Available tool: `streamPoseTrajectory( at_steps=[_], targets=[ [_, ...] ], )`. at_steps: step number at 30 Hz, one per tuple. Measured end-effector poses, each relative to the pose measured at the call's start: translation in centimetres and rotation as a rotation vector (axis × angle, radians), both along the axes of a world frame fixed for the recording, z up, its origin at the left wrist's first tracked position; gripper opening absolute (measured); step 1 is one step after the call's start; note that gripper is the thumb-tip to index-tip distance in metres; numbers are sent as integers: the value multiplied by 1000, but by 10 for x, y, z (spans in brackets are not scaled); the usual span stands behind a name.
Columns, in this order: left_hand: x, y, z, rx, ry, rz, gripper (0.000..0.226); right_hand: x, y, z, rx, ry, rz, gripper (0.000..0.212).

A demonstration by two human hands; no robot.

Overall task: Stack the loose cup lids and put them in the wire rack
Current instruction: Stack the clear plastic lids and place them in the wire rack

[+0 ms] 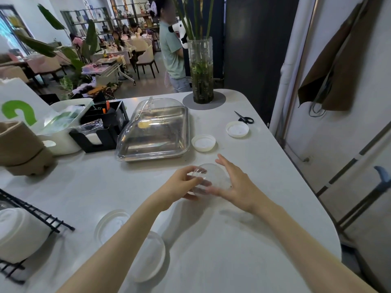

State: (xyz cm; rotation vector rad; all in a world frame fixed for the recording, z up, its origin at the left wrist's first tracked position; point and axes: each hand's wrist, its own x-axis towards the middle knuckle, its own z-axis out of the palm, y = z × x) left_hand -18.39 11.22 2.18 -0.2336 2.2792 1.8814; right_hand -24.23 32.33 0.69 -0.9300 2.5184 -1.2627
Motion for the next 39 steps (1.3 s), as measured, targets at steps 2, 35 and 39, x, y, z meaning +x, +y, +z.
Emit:
streamPoseTrajectory(
  at_steps=[2, 35, 39],
  targets=[
    [0, 1, 0, -41, 57, -4, 18, -4, 5, 2, -102, -76, -58, 80],
    [63, -48, 17, 270, 144, 560, 30, -1, -64, 26, -398, 55, 156, 45],
    [95, -62, 28, 119, 282, 684, 29, 2, -100, 45, -466, -367, 244, 25]
  ],
)
